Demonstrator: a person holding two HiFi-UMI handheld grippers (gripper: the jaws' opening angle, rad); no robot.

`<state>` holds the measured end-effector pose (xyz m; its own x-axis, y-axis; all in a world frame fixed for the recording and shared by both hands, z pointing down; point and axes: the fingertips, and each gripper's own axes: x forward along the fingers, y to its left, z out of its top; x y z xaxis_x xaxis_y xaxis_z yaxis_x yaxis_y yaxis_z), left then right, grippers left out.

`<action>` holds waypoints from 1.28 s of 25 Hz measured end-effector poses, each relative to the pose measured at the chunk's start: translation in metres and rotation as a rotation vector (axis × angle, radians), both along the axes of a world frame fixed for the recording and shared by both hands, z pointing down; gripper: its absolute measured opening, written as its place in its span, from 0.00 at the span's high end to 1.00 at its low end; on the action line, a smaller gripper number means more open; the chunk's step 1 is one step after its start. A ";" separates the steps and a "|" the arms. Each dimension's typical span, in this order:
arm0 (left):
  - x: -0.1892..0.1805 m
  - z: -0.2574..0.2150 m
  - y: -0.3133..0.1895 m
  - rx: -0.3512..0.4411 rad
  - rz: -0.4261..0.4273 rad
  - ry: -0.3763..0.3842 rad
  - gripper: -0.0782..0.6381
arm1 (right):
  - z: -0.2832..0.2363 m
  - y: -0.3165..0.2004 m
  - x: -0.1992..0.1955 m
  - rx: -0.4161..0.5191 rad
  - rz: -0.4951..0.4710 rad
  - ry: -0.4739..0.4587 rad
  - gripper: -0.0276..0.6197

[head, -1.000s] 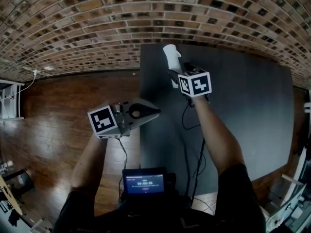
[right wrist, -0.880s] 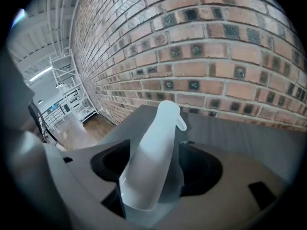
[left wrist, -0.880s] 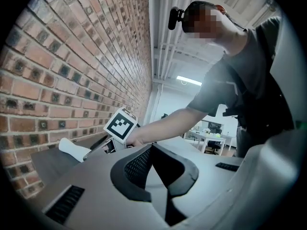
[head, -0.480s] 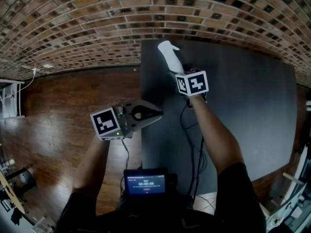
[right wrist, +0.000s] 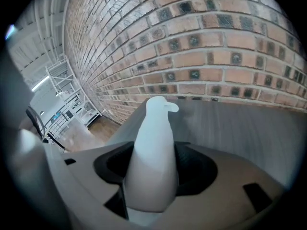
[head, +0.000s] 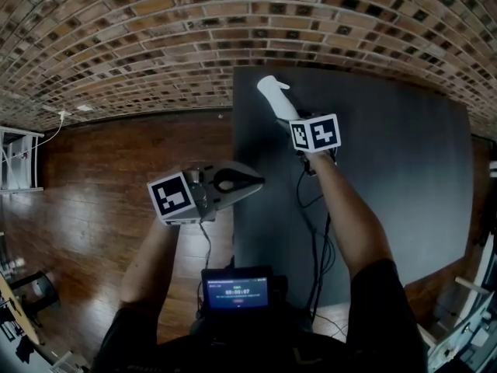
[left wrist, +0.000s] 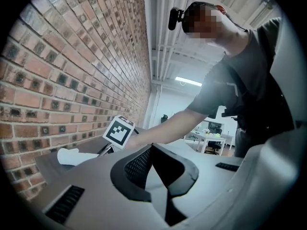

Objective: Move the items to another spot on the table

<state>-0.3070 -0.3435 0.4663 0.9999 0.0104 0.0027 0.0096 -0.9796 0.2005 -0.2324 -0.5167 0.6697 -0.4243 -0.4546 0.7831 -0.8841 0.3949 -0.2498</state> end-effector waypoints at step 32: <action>0.086 -0.166 0.233 0.262 0.267 0.014 0.90 | -0.233 0.254 0.158 0.360 0.252 -0.098 0.53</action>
